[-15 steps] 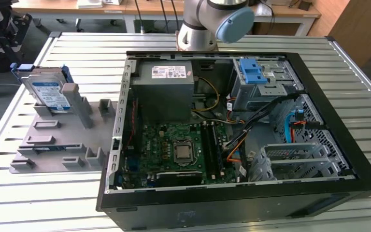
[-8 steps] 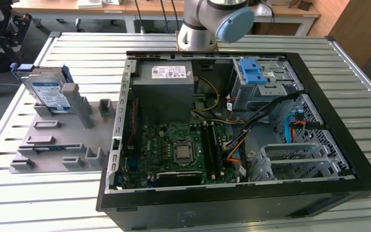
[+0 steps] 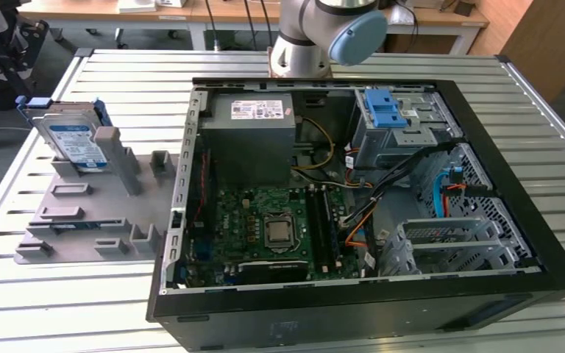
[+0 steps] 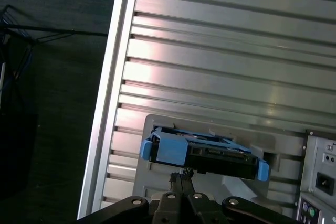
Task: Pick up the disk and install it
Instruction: 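Pick up the disk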
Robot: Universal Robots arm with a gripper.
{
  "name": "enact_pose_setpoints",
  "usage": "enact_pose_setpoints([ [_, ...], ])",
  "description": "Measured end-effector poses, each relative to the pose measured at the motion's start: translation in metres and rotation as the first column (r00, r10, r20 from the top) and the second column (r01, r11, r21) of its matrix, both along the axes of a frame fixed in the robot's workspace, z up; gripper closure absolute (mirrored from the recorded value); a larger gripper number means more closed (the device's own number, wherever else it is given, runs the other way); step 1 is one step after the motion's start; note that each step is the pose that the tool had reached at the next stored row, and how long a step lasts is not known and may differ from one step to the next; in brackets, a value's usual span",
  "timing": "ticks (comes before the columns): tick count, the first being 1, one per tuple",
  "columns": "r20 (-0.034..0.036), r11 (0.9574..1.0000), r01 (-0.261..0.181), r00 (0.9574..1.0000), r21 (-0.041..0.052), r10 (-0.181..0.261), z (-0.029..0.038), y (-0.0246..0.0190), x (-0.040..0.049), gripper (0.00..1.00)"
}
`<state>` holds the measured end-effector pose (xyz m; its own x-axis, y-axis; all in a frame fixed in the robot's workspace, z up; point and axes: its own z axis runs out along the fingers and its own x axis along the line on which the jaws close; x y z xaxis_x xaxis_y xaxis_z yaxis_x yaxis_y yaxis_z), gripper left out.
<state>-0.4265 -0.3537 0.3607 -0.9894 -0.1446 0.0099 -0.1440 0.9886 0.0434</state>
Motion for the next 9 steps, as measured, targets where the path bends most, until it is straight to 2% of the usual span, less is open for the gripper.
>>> enact_pose_setpoints([
  [9, 0.0000, 0.9998, -0.020, 0.9998, 0.0000, 0.020, 0.0000, 0.0000, 0.0000, 0.89],
])
